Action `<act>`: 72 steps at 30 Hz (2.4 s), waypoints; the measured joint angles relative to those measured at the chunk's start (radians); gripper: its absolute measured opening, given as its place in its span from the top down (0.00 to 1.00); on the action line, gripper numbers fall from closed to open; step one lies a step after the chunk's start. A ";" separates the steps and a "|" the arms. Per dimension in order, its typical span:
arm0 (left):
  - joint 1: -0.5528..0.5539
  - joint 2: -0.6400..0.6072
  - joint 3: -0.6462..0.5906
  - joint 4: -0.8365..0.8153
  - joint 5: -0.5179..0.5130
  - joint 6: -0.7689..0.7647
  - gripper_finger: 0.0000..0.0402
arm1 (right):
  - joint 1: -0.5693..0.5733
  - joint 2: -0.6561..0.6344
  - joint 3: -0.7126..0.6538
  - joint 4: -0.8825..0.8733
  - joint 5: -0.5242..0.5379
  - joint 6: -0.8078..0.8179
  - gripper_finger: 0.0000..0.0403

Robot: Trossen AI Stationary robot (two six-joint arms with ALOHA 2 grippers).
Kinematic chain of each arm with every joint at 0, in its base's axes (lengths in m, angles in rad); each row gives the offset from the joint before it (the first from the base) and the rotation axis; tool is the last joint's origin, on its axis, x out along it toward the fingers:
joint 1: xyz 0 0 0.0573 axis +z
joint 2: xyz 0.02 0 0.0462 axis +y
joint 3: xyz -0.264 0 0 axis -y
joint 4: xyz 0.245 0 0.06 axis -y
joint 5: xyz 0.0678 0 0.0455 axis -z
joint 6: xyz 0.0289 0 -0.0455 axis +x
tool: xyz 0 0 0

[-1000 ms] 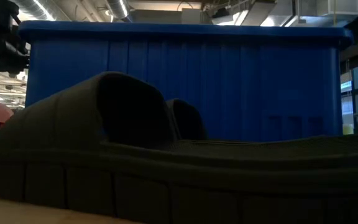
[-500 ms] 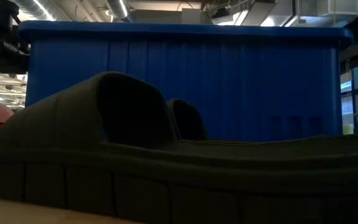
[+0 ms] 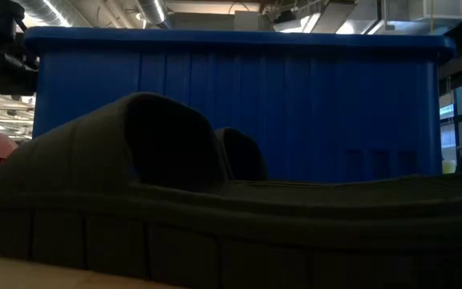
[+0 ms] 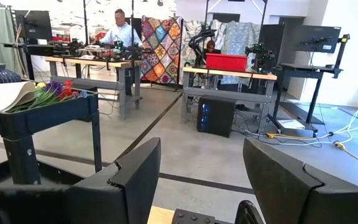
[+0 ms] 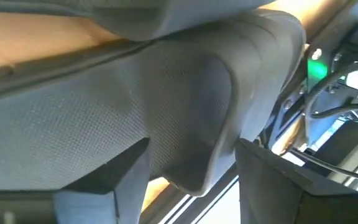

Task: Pick and place slides into bin
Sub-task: Put the black slide into the blue bin

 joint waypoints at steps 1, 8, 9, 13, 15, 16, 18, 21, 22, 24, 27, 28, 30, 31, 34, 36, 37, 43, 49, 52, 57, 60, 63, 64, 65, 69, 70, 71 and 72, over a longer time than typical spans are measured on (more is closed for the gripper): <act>0.000 0.000 0.000 0.000 0.000 0.000 0.44 | 0.000 0.000 0.000 -0.007 0.000 0.000 0.44; 0.000 0.000 0.000 0.000 0.000 0.000 0.44 | 0.000 0.000 0.000 -0.038 0.006 -0.001 0.53; 0.000 0.000 0.000 0.000 0.000 0.000 0.44 | 0.000 0.000 0.000 -0.038 0.009 -0.001 0.54; 0.000 0.000 0.000 0.000 0.000 0.000 0.44 | 0.000 0.000 0.000 -0.042 0.024 -0.002 0.55; 0.000 0.000 0.000 0.000 0.000 0.000 0.44 | 0.000 0.000 0.000 -0.053 0.038 -0.002 0.56; 0.000 0.000 0.000 0.000 0.000 0.000 0.44 | 0.000 0.000 0.000 -0.060 0.041 -0.002 0.56; 0.000 0.000 0.000 0.000 0.000 0.000 0.44 | 0.000 0.000 0.000 -0.084 0.041 -0.002 0.56; 0.000 0.000 0.000 0.000 0.000 0.000 0.44 | 0.000 0.000 0.000 -0.120 0.043 -0.002 0.56; 0.000 0.000 0.000 0.000 0.000 0.000 0.44 | 0.000 0.000 0.000 -0.129 0.049 -0.002 0.56; 0.000 0.000 0.000 0.000 0.000 0.000 0.44 | 0.000 0.000 0.000 -0.130 0.068 -0.005 0.56; 0.000 0.000 0.000 0.000 0.000 0.000 0.44 | 0.000 0.000 0.000 -0.115 0.082 -0.006 0.56; 0.000 0.000 0.000 0.000 0.000 0.000 0.44 | 0.000 0.000 0.000 -0.106 0.083 -0.006 0.56; 0.000 0.000 0.000 0.000 0.000 0.000 0.44 | 0.000 0.000 0.000 -0.103 0.085 -0.007 0.56; 0.000 0.000 0.000 0.000 0.000 0.000 0.44 | 0.000 0.000 0.000 -0.104 0.085 -0.007 0.56; 0.000 0.000 0.000 0.000 0.000 0.000 0.44 | 0.000 0.000 0.000 -0.104 0.085 -0.006 0.56; 0.000 0.000 0.000 0.000 0.000 0.000 0.44 | 0.000 0.000 0.000 -0.104 0.085 -0.007 0.56; 0.000 0.000 0.000 0.000 0.000 0.000 0.44 | 0.000 0.000 0.000 -0.104 0.085 -0.007 0.56; 0.000 0.000 0.000 0.000 0.000 0.000 0.44 | 0.000 0.000 0.000 -0.104 0.111 -0.007 0.56; 0.000 0.000 0.000 0.000 0.000 0.000 0.44 | 0.000 0.000 0.000 -0.103 0.129 -0.007 0.60; 0.000 0.000 0.000 0.000 0.000 0.000 0.44 | 0.000 0.000 0.000 -0.101 0.126 -0.007 0.67; 0.000 0.000 0.000 0.000 0.000 0.000 0.44 | 0.000 -0.001 0.000 -0.079 0.123 -0.007 0.77; 0.000 0.000 0.000 0.000 0.000 0.000 0.44 | 0.000 -0.002 -0.020 -0.057 0.105 -0.007 0.80; 0.000 0.000 0.000 0.000 -0.001 0.000 0.44 | -0.001 -0.003 -0.053 -0.055 0.068 -0.006 0.83; 0.000 0.000 0.000 0.000 0.000 0.000 0.44 | -0.001 -0.003 -0.056 -0.053 0.065 -0.006 0.84; 0.000 0.000 0.000 0.000 0.000 0.000 0.44 | -0.001 -0.003 -0.058 -0.052 0.063 -0.006 0.85; 0.000 0.000 0.000 0.000 -0.001 0.000 0.44 | -0.001 -0.003 -0.046 -0.057 0.062 -0.008 0.95; 0.000 0.000 0.000 0.000 0.000 0.000 0.44 | -0.001 -0.003 -0.039 -0.058 0.060 -0.009 0.96; 0.000 0.000 0.000 0.000 0.000 0.000 0.44 | -0.001 -0.003 -0.030 -0.057 0.056 -0.007 0.96; 0.000 0.000 0.000 0.000 -0.001 0.000 0.44 | 0.000 -0.002 -0.020 -0.055 0.051 -0.006 0.96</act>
